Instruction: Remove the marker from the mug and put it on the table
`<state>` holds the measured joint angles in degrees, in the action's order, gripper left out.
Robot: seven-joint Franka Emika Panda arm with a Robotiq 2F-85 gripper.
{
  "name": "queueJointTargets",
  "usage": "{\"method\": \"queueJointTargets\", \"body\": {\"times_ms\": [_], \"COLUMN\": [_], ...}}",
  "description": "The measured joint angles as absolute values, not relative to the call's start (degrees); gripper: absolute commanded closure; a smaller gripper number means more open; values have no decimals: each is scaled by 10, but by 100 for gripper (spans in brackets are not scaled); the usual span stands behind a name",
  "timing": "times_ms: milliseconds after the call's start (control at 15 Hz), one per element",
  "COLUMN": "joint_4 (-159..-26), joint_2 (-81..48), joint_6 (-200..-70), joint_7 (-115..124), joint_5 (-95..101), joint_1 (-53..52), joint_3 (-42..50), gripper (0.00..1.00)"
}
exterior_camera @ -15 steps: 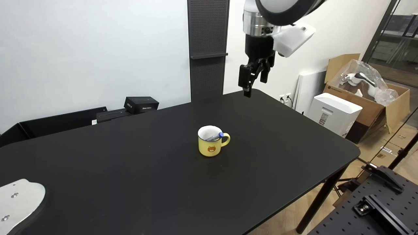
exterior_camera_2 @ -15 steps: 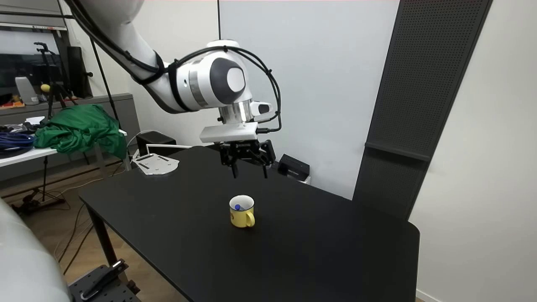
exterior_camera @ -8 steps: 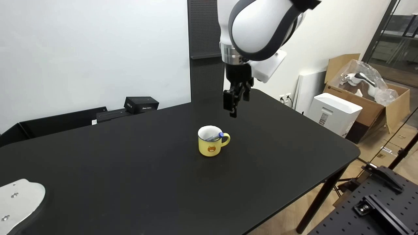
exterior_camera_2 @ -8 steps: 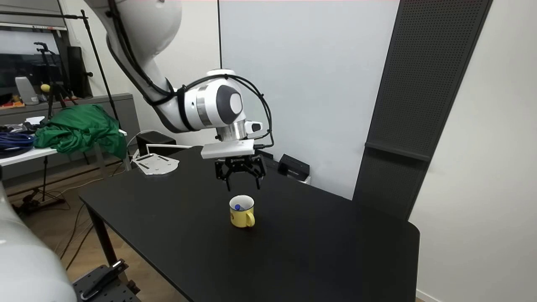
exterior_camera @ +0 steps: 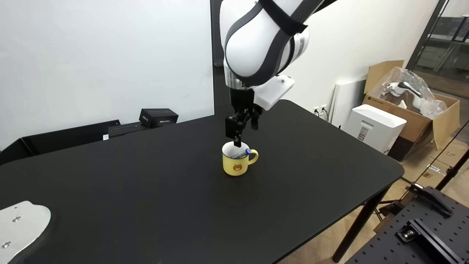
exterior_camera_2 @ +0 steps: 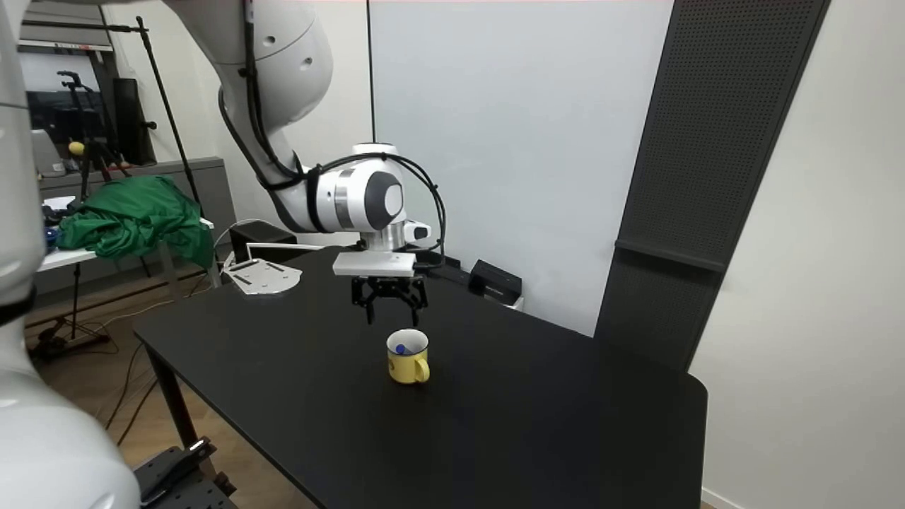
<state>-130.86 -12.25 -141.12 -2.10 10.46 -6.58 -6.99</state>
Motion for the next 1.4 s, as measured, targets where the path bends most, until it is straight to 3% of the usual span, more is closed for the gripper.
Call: {"method": "queueJointTargets", "body": {"times_ms": [800,933,1400], "joint_4": [-1269,-1264,-1259], "joint_2": [-189,-198,-208], "joint_6": [-1407,-1406,-1394], "joint_7": [-20,-20,-20], "joint_5": [99,99,100], "joint_1": [-65,-65,-65], "joint_3": [-48,-46,-43], "gripper": [0,26,75]}}
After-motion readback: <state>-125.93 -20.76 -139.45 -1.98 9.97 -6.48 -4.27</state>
